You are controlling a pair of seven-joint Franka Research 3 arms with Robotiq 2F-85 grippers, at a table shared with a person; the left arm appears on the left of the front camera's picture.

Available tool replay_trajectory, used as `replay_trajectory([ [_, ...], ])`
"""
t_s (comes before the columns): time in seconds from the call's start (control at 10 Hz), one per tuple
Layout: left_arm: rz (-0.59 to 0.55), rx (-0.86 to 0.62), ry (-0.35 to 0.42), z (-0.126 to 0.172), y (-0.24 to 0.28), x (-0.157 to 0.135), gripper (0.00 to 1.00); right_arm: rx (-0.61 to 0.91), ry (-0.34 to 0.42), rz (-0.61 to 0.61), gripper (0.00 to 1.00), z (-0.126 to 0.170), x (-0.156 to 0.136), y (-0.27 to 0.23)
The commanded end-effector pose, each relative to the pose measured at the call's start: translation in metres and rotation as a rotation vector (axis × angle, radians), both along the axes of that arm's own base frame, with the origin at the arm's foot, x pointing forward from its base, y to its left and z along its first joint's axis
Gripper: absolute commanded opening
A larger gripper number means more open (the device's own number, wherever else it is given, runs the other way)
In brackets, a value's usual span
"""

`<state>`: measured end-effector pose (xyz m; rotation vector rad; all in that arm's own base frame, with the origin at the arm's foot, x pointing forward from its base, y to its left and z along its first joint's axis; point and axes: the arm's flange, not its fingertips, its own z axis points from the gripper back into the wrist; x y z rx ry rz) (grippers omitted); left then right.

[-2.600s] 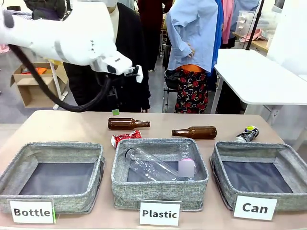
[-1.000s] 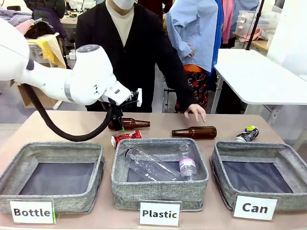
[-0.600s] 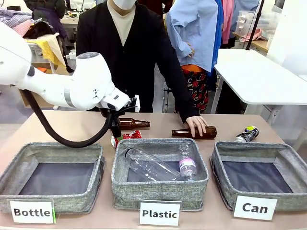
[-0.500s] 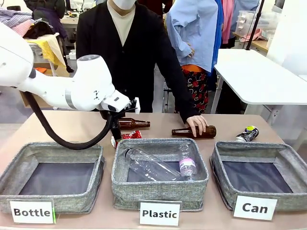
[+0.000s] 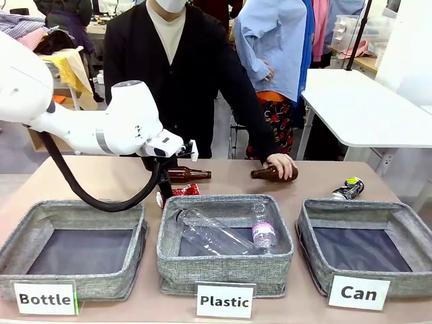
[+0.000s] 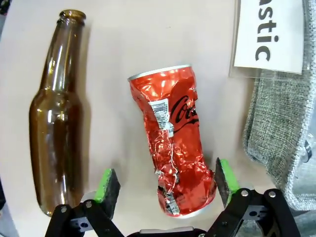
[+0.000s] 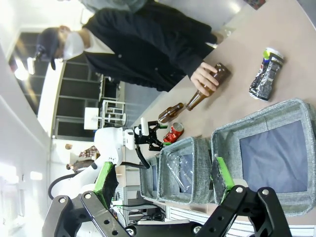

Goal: Sort the can waste into the basket.
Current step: Pick up the can waste from the table and place it in the right Fabric basket.

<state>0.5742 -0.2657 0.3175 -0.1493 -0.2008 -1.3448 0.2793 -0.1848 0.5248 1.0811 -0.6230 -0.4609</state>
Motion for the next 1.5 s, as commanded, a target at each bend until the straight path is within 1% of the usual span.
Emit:
replay_trajectory([
  [0.0,0.04,0.015,0.059,-0.008,-0.002,0.009,1.0,0.006,-0.037,0.005,1.0,0.0,0.002,-0.001],
  [0.1,0.085,0.078,0.078,-0.014,0.0,0.013,1.0,0.006,-0.037,0.005,1.0,0.0,0.002,-0.001],
  [0.2,0.078,0.12,0.072,-0.017,0.003,0.016,0.54,0.006,-0.037,0.005,1.0,0.0,0.002,-0.001],
  [0.3,0.093,0.137,0.063,-0.018,0.002,0.014,0.43,0.006,-0.037,0.005,1.0,0.0,0.002,-0.001],
  [0.4,0.089,0.143,0.052,-0.018,0.001,0.014,0.0,0.006,-0.037,0.005,1.0,0.0,0.002,-0.001],
  [0.6,0.082,0.139,0.046,-0.017,0.002,0.015,0.0,0.006,-0.037,0.005,1.0,0.0,0.002,-0.001],
  [0.7,0.078,0.135,0.043,-0.016,0.003,0.013,0.15,0.006,-0.037,0.005,1.0,0.0,0.002,-0.001],
  [0.8,0.061,0.131,0.038,-0.015,0.003,0.012,0.05,0.006,-0.037,0.005,1.0,0.0,0.002,-0.001],
  [0.9,0.053,0.131,0.034,-0.01,0.005,0.009,0.0,0.006,-0.037,0.005,1.0,0.0,0.002,-0.001],
  [1.0,0.006,0.091,0.029,0.004,0.013,0.001,0.0,0.006,-0.037,0.005,1.0,0.0,0.002,-0.001],
  [1.1,-0.019,0.07,0.002,0.03,0.028,-0.015,0.0,0.006,-0.037,0.005,1.0,0.0,0.002,-0.001],
  [1.2,-0.001,0.074,-0.053,0.074,0.053,-0.039,0.02,0.006,-0.037,0.005,1.0,0.0,0.002,-0.001],
  [1.3,0.035,0.071,-0.104,0.116,0.079,-0.061,0.02,0.006,-0.037,0.005,1.0,0.0,0.002,-0.001],
  [1.4,0.063,0.066,-0.127,0.15,0.103,-0.083,0.0,0.006,-0.037,0.005,1.0,0.0,0.002,-0.001],
])
